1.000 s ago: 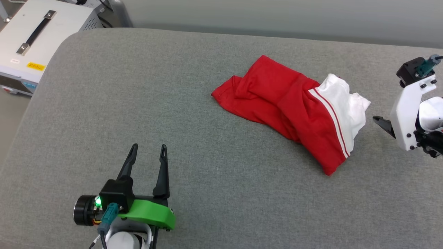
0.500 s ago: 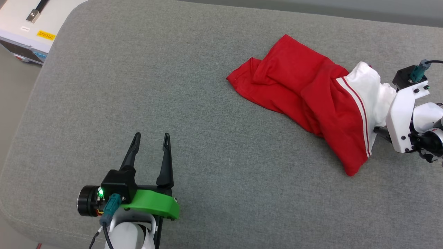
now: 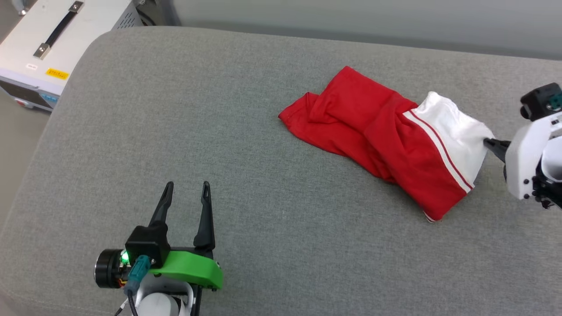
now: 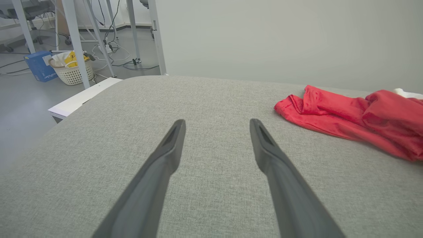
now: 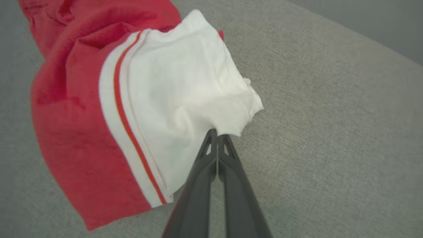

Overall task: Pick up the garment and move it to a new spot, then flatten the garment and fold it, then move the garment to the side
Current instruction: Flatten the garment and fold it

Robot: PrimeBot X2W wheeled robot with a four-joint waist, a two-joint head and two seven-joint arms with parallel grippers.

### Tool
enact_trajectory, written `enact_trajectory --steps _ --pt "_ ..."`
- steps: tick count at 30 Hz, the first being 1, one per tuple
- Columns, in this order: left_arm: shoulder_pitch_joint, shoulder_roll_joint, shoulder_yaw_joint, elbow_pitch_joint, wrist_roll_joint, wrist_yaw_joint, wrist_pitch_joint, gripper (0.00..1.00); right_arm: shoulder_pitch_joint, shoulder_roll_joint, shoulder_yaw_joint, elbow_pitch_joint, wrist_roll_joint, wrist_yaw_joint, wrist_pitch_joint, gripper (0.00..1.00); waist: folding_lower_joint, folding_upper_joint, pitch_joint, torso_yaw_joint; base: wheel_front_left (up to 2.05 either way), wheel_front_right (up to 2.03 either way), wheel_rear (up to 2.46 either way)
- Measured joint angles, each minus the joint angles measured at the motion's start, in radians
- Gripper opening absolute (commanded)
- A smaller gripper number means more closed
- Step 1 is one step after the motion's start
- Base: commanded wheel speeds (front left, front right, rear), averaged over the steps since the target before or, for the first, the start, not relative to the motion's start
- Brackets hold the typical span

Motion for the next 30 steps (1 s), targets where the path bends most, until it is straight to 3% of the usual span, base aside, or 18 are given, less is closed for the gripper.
enact_trajectory --steps 7,11,19,28,29,30 --pt "0.045 0.0 0.014 0.0 0.0 0.002 0.0 1.0 0.199 -0.115 -0.139 -0.115 0.064 0.0 -0.178 0.0 -0.0001 0.0 -0.057 -0.029 0.0 0.0 0.0" --pt "0.06 0.0 0.015 0.0 0.0 0.005 0.0 1.0 0.342 -0.141 -0.231 -0.135 0.082 0.0 -0.237 0.0 0.0 0.0 -0.079 -0.047 0.0 0.0 0.0" --pt "0.069 0.0 0.01 0.006 0.003 0.005 0.0 1.0 0.634 -0.125 -0.402 -0.086 0.118 0.0 -0.28 0.0 -0.0001 0.0 -0.109 -0.058 0.0 0.0 0.0" --pt "0.084 0.0 0.007 0.016 0.01 0.003 0.0 1.0 0.786 -0.025 -0.501 0.021 0.102 0.001 -0.277 0.0 -0.0001 0.0 -0.118 -0.052 0.0 0.0 0.0" --pt "0.084 0.0 0.006 0.018 0.01 0.003 0.0 1.0 0.786 -0.018 -0.514 0.026 0.092 0.001 -0.292 0.12 -0.0001 0.0 -0.119 -0.052 0.0 0.0 0.0" --pt "0.084 0.0 0.006 0.019 0.01 0.003 0.0 1.0 0.786 -0.009 -0.528 0.029 0.08 0.001 -0.312 0.77 -0.0001 0.0 -0.122 -0.051 0.0 0.0 0.0"
